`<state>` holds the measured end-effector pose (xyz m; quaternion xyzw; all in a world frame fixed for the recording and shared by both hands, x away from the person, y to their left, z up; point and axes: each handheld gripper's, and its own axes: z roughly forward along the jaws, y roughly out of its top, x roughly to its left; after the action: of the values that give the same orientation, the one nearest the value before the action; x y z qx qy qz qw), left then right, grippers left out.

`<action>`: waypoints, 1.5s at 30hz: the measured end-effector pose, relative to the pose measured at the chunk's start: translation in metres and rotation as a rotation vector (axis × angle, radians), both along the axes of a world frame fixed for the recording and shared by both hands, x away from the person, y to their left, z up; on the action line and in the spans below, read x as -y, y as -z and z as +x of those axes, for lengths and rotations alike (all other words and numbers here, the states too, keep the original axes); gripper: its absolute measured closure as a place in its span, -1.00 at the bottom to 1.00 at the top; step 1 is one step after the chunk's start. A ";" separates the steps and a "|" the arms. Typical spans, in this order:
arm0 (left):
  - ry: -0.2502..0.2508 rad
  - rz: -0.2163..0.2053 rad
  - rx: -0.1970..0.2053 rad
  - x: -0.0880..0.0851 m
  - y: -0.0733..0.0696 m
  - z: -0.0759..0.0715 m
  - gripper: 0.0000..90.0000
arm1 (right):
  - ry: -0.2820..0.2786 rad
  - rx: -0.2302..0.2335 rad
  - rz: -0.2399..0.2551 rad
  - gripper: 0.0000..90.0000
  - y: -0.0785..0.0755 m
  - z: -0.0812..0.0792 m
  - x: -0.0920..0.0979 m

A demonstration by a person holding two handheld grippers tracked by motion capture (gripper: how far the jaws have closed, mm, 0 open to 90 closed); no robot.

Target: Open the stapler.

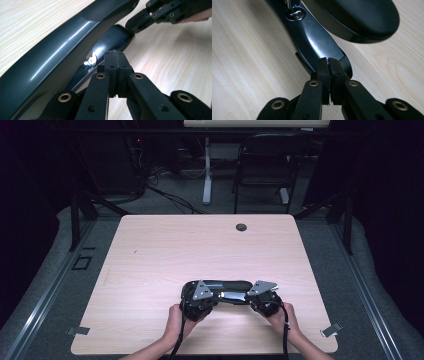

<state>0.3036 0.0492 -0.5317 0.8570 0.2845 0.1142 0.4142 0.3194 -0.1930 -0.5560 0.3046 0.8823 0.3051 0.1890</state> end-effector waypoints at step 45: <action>-0.139 -0.039 0.111 0.063 0.031 0.006 1.00 | 0.012 0.041 0.076 1.00 0.011 0.005 0.000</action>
<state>0.3100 -0.0140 -0.5625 0.8192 0.3221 0.1845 0.4372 0.3240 -0.1933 -0.5672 0.3107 0.8642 0.3434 0.1969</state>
